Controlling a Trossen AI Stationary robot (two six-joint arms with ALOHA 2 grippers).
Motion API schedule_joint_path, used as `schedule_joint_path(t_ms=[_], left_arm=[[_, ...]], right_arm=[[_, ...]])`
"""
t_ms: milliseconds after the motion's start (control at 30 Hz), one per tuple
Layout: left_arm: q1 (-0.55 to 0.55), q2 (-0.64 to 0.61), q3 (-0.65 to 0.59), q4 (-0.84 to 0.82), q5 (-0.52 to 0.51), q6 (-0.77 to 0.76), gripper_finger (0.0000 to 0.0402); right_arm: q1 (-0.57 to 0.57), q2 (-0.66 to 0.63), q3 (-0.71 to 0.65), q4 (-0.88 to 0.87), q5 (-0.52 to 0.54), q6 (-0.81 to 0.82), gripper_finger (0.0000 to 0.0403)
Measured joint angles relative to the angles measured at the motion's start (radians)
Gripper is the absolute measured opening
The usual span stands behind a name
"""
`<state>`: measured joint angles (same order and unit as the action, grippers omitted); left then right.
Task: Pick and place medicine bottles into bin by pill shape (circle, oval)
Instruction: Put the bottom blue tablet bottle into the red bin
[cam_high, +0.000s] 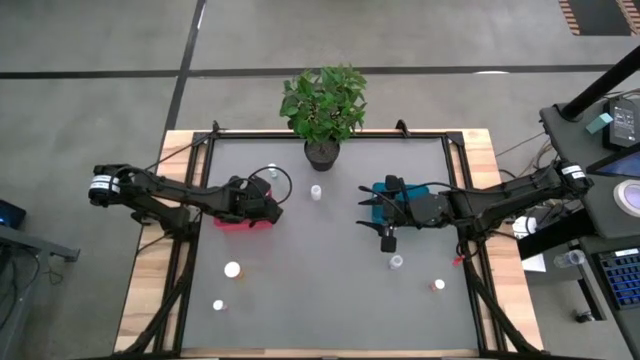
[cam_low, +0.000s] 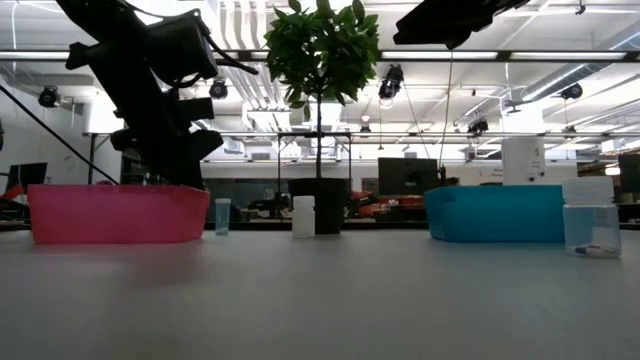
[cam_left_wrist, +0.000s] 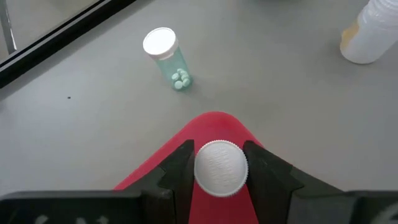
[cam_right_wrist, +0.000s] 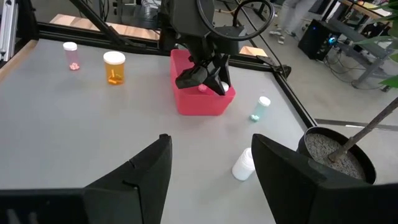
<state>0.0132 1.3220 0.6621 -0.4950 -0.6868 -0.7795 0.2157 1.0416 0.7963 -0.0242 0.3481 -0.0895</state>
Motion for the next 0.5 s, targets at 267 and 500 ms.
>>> schedule_joint_path(t_ms=[267, 500], left_arm=[[0.000, 0.000, 0.000, 0.000, 0.001, 0.000, 0.0148], [0.000, -0.004, 0.000, -0.010, 0.004, 0.002, 0.0204]], right_arm=[[0.000, 0.000, 0.000, 0.000, 0.000, 0.000, 0.0210], [0.000, 0.000, 0.000, 0.000, 0.000, 0.000, 0.0210]])
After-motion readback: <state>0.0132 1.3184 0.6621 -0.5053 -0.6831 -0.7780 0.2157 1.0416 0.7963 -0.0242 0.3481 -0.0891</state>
